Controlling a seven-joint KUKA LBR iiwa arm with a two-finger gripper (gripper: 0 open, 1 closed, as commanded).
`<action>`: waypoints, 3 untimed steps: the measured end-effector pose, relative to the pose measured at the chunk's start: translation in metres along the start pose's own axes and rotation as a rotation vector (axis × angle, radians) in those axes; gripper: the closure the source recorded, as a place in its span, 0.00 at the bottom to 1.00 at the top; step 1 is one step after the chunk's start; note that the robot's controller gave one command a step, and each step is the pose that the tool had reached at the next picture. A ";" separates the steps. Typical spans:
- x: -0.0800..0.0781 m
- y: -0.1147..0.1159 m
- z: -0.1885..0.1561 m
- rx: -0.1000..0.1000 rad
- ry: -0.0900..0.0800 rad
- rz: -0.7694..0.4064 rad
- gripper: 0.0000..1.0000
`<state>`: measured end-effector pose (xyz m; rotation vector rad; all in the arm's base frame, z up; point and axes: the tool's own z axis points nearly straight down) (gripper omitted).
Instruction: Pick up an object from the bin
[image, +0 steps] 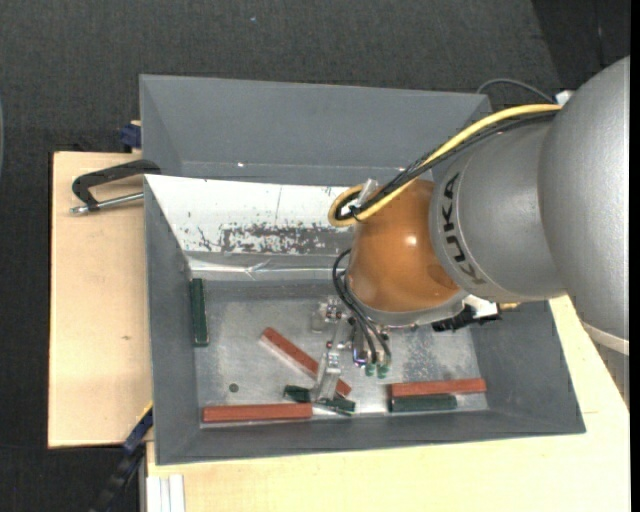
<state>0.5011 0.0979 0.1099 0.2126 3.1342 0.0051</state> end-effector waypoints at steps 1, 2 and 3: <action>-0.006 0.034 0.038 0.000 -0.002 0.086 1.00; -0.006 0.034 0.038 0.000 -0.002 0.085 1.00; -0.050 0.008 -0.116 0.001 -0.005 0.125 1.00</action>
Offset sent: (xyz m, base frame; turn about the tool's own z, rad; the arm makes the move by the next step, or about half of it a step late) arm 0.0000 0.0000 0.0000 0.0000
